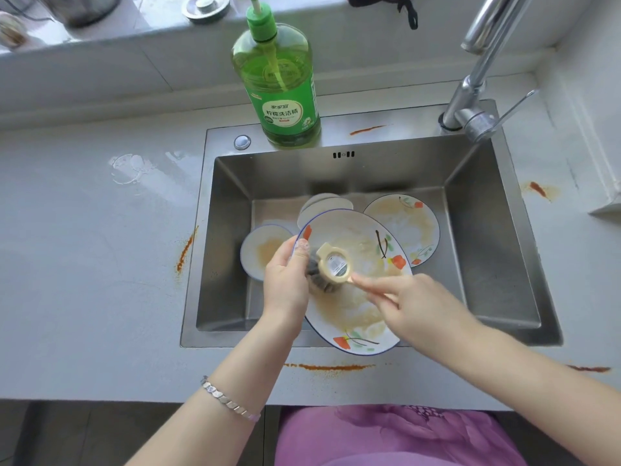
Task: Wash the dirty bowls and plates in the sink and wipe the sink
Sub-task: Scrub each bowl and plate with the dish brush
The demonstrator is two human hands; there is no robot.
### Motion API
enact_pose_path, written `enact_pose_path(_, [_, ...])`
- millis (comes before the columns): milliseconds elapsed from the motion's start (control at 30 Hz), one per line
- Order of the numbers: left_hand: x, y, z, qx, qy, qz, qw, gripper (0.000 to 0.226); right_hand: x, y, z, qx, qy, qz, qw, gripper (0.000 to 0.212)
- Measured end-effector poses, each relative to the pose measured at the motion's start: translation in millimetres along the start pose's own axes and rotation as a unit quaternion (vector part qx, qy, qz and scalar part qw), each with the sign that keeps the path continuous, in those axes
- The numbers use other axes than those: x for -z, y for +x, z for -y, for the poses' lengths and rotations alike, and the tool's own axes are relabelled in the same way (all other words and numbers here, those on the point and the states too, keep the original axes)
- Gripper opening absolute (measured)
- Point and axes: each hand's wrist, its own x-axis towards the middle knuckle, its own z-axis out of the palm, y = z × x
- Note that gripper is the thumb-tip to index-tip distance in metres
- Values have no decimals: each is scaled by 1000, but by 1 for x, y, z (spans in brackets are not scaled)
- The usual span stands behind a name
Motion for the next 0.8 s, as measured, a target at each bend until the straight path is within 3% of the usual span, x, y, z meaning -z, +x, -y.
enact_pose_path(133, [0,-2,2,21,-10,16,1000,22,13,16,-7,-55,2,-38,998,38])
enact_pose_path(267, [1,2,-1,1,-3,11,1000,25,3,7,13,28,7,-8,1000,38])
enact_pose_path(333, [3,4,-4,-2,-7,16,1000,26,4,10,17,46,-6,-37,998,41])
enact_pose_path(500, [7,5,-13,-18,-27,5,999,22,25,34,-7,-13,-124,-103,987,46])
enact_pose_path(633, [15,11,-17,-79,-15,-16,997,22,31,19,-22,-53,-205,-66,975,44])
enact_pose_path(800, [4,3,-15,-72,2,23,997,22,27,34,-7,-3,-152,-108,983,44])
